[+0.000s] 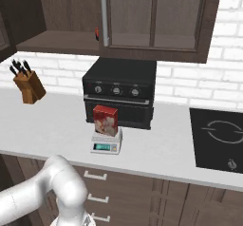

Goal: Pick the cereal and place it on the digital scale for weighing, and close the cabinet.

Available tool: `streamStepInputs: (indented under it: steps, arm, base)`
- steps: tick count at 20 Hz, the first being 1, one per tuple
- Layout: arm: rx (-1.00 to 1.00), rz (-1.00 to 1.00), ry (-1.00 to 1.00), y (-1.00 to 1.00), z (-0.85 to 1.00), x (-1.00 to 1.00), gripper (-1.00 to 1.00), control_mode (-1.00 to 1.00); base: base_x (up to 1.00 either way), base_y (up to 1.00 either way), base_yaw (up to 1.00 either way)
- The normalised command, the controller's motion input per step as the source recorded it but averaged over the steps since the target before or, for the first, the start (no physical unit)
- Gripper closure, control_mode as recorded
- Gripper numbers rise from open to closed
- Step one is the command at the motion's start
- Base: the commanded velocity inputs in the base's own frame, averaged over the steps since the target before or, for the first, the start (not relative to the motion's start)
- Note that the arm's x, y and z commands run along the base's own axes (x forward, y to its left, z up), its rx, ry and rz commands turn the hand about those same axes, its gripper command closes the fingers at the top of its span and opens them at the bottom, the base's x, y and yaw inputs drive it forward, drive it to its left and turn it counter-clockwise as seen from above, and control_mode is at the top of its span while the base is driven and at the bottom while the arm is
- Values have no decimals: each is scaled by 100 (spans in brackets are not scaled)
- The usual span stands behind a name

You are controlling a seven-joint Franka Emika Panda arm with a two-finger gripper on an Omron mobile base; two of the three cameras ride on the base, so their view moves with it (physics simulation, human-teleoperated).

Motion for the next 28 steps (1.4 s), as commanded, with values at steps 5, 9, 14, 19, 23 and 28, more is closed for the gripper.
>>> streamStepInputs:
  steps: [5,9,14,19,23,28]
  arm:
    - [52,-11,2,-89,45,-21,-100,-100]
    - [55,-10,2,-100,30,-14,-100,-100]
    - [54,-6,12,-100,28,1,-100,-100]
    - [32,-3,19,-56,37,34,-100,-100]
    - [23,-3,19,-35,36,42,-100,-100]
    - [12,-4,17,-22,18,52,-100,-100]
  base:
    - [0,0,0]
    - [0,0,0]
    - [0,0,0]
    - [0,0,0]
    - [0,0,0]
    - [0,0,0]
